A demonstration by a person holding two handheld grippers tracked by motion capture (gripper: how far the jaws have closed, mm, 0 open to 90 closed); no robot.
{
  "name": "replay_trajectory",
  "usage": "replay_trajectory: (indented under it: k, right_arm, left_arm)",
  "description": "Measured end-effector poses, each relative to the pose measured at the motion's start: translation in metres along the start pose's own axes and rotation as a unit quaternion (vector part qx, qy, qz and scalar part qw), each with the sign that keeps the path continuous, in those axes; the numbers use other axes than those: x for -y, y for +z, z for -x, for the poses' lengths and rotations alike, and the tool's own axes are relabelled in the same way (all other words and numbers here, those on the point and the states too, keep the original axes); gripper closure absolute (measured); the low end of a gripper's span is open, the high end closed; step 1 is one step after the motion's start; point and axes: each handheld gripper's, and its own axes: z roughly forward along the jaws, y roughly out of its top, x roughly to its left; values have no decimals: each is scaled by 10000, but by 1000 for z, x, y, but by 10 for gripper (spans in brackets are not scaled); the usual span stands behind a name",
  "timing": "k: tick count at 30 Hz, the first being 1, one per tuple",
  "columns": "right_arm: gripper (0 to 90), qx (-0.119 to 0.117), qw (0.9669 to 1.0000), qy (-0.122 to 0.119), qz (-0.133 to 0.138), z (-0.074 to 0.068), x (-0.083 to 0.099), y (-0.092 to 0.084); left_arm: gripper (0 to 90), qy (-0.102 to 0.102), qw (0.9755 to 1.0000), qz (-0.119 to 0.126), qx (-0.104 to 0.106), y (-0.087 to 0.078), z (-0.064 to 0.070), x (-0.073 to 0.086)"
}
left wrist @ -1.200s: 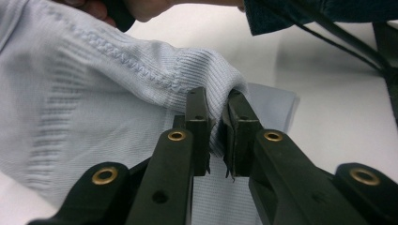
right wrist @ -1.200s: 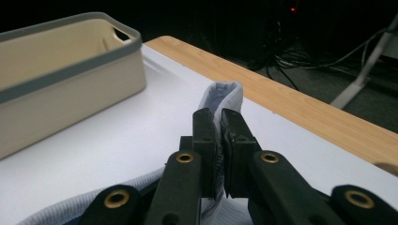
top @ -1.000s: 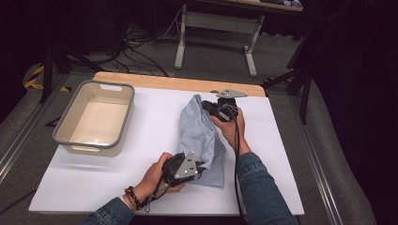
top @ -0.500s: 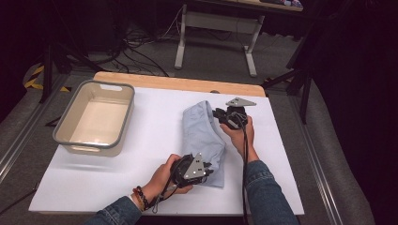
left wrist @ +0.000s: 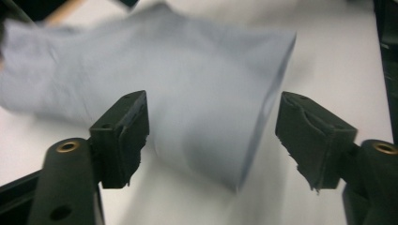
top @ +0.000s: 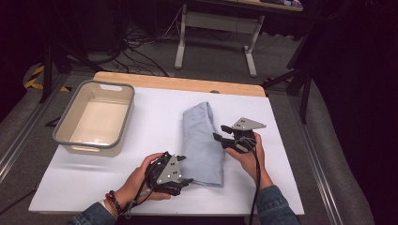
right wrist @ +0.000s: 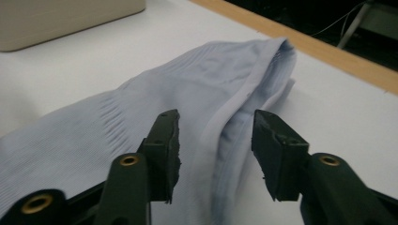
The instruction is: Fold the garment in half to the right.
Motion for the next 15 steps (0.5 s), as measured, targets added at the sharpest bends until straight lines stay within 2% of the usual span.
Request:
replay_trajectory:
  k: [1,3,5,8,11,13,15]
  right_arm:
    - [492,-9,10000,13,-23,-1,3,-1]
    - [491,43,9999,2,-157,-4,14,-1]
    - [490,28,9995,115,-309,-1,23,2]
    - [555,-27,9992,174,-356,1,29,3]
    - [640,-25,9988,148,-470,1,35,1]
    - [691,-18,9983,171,-560,1,40,1]
    - [737,31,9980,136,-617,-1,43,0]
  left_arm:
    - [261,-45,9999,-106,41,3,0,6]
    - [265,28,9996,-268,54,10,2,11]
    - [269,36,9994,-338,109,14,3,12]
    - [303,63,9989,-454,-23,22,4,13]
    - [377,-5,9990,-445,-43,24,2,15]
    - [467,-51,9991,-410,-32,24,0,16]
    - [504,-57,9986,-515,-60,24,-1,16]
